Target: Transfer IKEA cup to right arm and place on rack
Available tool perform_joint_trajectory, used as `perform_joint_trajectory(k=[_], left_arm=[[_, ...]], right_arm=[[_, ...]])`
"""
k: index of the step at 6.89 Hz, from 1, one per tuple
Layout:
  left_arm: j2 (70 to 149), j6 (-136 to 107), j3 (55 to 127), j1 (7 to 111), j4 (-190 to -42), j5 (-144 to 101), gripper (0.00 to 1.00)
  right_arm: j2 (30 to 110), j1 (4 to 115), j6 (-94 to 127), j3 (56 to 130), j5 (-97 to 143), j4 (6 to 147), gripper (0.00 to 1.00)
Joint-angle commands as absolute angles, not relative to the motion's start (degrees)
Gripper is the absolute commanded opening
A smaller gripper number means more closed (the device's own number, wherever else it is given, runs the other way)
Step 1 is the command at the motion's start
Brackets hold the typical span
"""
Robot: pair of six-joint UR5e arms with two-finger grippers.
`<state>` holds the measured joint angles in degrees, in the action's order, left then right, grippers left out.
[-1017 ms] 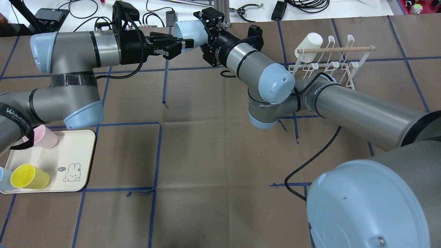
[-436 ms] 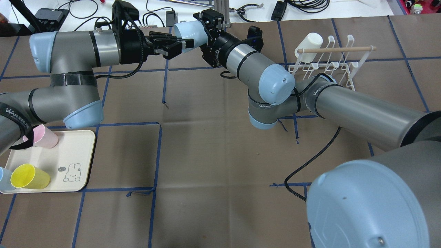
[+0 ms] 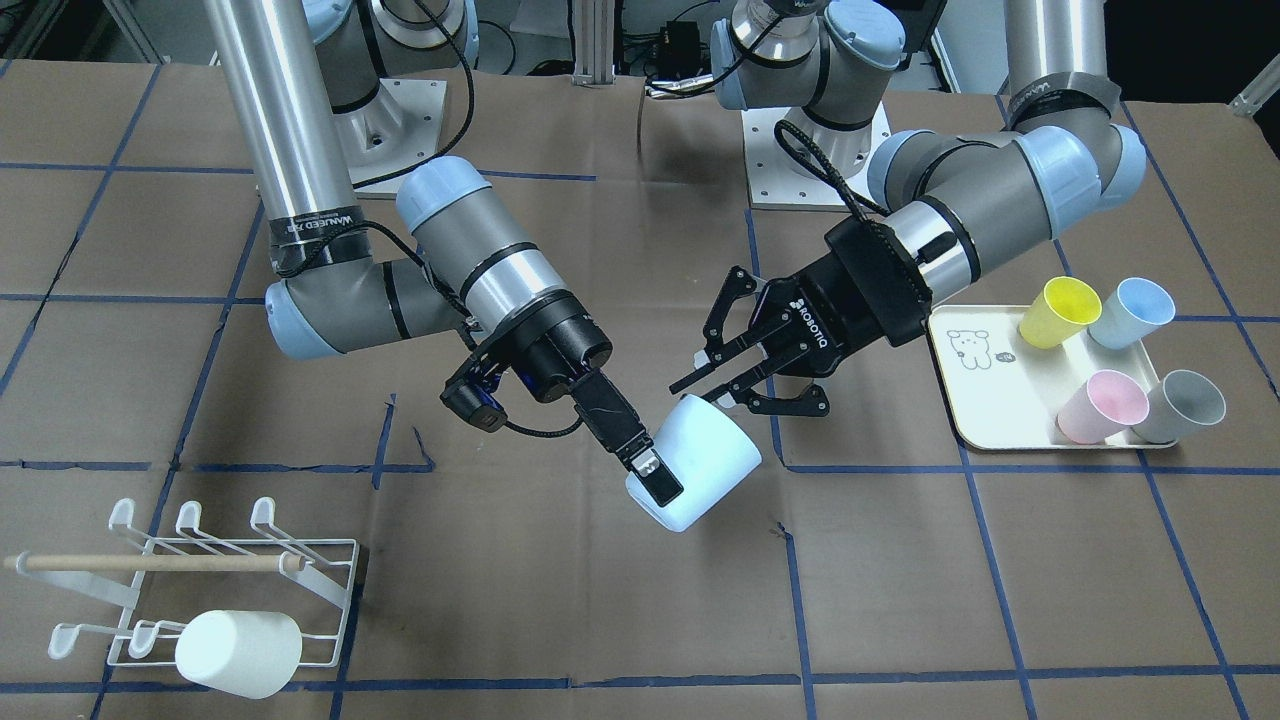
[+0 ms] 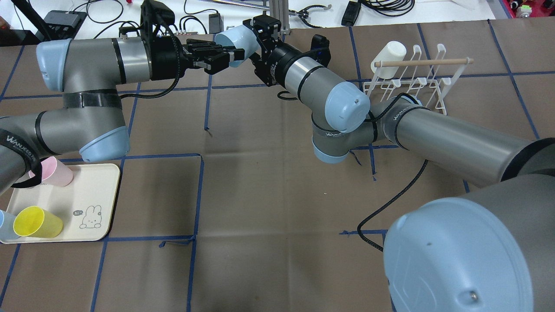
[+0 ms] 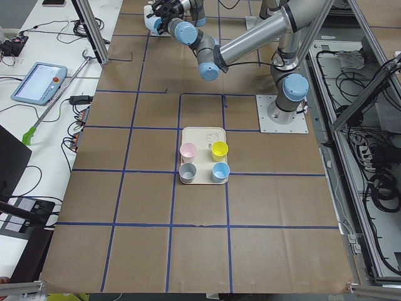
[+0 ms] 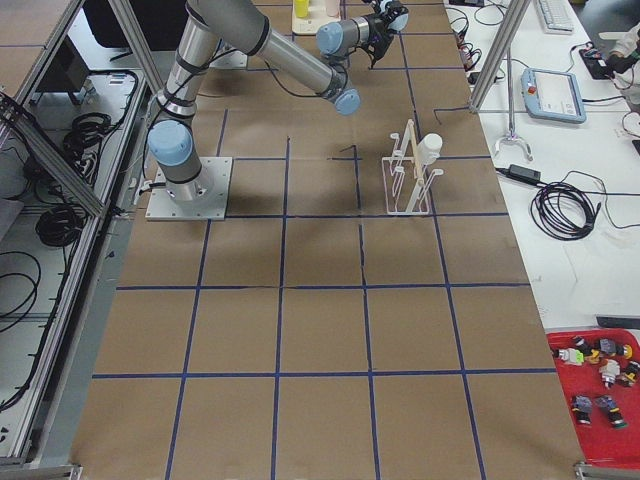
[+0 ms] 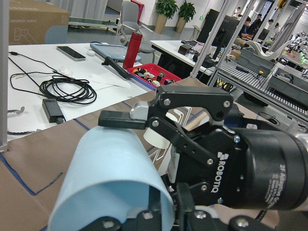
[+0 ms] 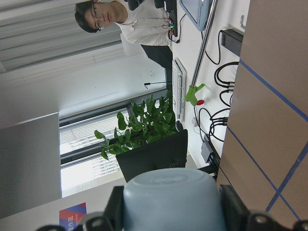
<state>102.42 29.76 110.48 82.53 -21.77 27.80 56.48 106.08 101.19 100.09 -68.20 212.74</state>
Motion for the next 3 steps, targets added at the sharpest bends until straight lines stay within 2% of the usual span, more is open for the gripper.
perform_joint_trajectory(k=[1, 2, 3], left_arm=[[102.31, 29.53, 110.48, 82.53, -21.71, 27.86, 0.25], [102.22, 29.53, 110.48, 82.53, -21.71, 27.86, 0.26], [102.3, 29.53, 110.48, 82.53, -21.62, 27.86, 0.38]], right_arm=[[56.43, 106.08, 100.99, 99.93, -67.85, 212.87, 0.46], [56.43, 106.08, 100.99, 99.93, -67.85, 212.87, 0.45], [56.43, 106.08, 100.99, 99.93, -67.85, 212.87, 0.44]])
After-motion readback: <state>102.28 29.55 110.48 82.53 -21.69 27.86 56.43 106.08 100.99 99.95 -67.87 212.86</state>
